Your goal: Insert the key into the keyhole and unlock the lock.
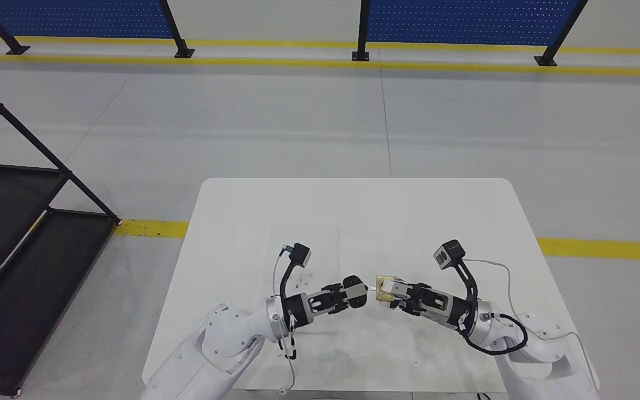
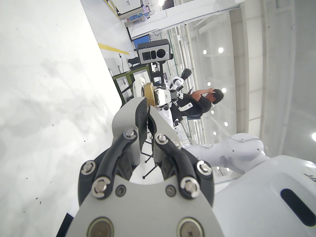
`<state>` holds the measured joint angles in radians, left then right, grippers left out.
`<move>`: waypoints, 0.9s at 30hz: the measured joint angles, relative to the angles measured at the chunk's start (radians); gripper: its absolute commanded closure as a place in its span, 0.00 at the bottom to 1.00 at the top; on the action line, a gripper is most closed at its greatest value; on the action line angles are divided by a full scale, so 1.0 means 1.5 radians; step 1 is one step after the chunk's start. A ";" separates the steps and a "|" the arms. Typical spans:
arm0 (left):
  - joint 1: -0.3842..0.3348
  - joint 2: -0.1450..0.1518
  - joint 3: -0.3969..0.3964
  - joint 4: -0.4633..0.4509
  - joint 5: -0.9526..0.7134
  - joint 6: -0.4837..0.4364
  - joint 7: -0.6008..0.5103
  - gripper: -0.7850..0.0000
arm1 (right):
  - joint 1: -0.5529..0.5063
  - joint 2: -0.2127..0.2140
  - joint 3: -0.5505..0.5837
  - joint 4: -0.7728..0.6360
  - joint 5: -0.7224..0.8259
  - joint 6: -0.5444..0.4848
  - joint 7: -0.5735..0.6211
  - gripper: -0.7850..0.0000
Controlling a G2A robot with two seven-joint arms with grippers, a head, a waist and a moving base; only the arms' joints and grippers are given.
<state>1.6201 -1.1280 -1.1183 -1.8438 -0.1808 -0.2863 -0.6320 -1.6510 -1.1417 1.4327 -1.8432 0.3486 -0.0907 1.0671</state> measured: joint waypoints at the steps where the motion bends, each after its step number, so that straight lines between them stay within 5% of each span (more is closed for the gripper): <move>1: -0.002 0.000 0.002 0.001 0.000 0.001 0.000 1.00 | 0.000 0.000 0.000 0.000 0.000 0.000 0.000 1.00; 27: -0.025 -0.002 0.027 0.014 -0.003 0.003 0.007 1.00 | 0.000 0.000 0.000 0.000 0.000 0.000 0.000 1.00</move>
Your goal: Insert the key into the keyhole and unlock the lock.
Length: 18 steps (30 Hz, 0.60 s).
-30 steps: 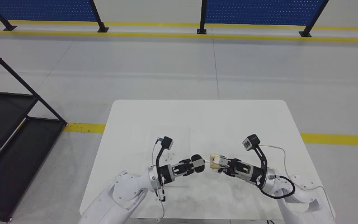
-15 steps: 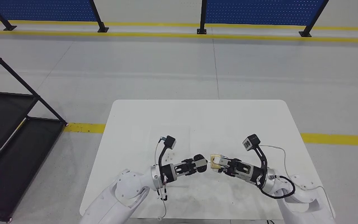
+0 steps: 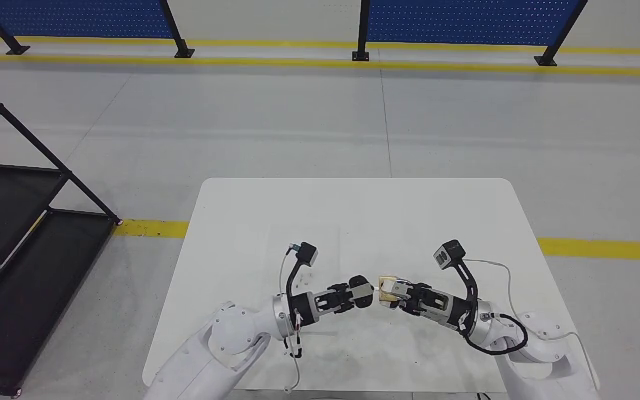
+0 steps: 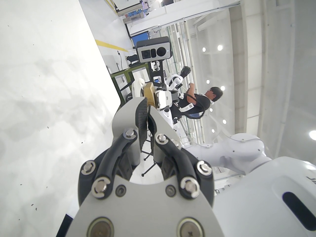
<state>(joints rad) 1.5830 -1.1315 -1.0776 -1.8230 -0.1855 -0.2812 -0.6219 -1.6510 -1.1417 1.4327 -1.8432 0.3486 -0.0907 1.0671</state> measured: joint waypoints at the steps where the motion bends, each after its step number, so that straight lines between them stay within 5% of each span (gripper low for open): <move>1: 0.000 0.000 0.001 0.000 0.000 0.001 0.000 1.00 | 0.000 0.000 0.000 0.000 0.000 0.000 0.000 1.00; 18: -0.005 -0.001 0.004 0.017 -0.074 0.018 -0.020 1.00 | 0.000 0.000 0.000 0.000 0.000 0.000 0.000 1.00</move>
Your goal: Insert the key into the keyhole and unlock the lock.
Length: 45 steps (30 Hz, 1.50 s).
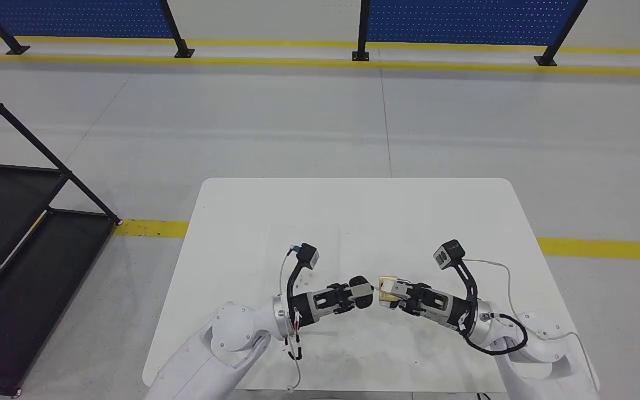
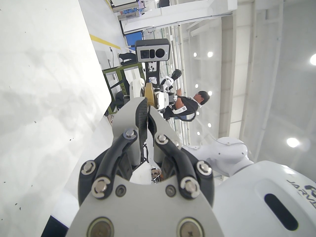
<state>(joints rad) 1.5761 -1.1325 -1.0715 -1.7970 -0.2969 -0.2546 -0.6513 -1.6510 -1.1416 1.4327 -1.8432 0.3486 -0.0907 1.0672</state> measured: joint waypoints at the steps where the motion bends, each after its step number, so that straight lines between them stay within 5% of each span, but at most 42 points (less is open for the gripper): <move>1: 0.000 0.000 0.000 0.002 -0.002 0.001 -0.001 1.00 | 0.000 0.000 0.000 0.000 0.000 0.000 0.000 1.00; 45: -0.026 -0.006 0.026 0.025 -0.018 -0.003 0.004 1.00 | 0.000 0.000 0.000 0.000 0.000 0.000 0.000 1.00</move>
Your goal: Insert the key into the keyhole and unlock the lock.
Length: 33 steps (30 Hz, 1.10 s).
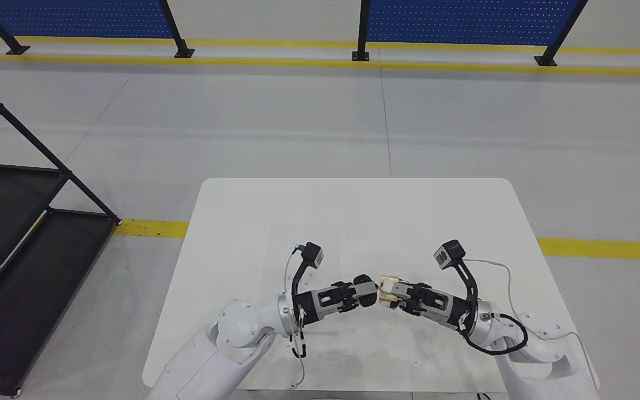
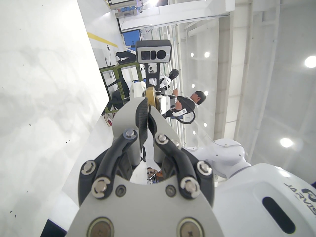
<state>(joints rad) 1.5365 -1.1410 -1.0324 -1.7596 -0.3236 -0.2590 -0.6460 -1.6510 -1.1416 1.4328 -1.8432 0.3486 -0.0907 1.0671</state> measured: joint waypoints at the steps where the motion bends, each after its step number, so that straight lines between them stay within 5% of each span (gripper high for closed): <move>1: 0.000 0.000 0.000 0.000 0.000 0.000 0.000 1.00 | 0.000 0.000 0.000 0.000 0.000 0.000 0.000 1.00; 9: -0.002 0.000 0.002 0.001 0.002 0.000 0.001 0.98 | 0.000 0.000 0.000 0.000 0.000 0.000 0.000 1.00; 10: -0.002 0.000 0.002 0.000 0.003 0.000 0.001 0.66 | 0.000 0.000 0.000 0.000 0.000 0.000 0.000 1.00; 11: -0.002 0.000 0.002 0.000 0.003 0.000 0.002 0.51 | 0.000 0.000 0.000 0.000 0.000 0.000 0.000 1.00; 12: -0.001 0.000 0.001 -0.001 0.004 0.000 0.002 0.00 | 0.000 0.000 0.000 0.000 0.000 0.000 0.000 1.00; 24: 0.036 0.009 -0.040 -0.032 -0.005 -0.003 0.003 0.00 | 0.000 0.000 0.000 0.000 0.000 0.000 0.000 1.00; 29: 0.046 0.013 -0.054 -0.039 -0.003 -0.002 -0.004 0.49 | 0.000 0.000 0.000 0.000 0.000 0.000 0.000 1.00; 33: 0.041 0.014 -0.060 -0.038 0.001 0.002 -0.012 0.61 | 0.000 0.000 0.000 0.000 0.000 0.000 0.000 1.00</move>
<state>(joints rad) 1.5978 -1.1198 -1.1219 -1.8167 -0.3227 -0.2566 -0.6636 -1.6510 -1.1417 1.4327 -1.8432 0.3486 -0.0907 1.0672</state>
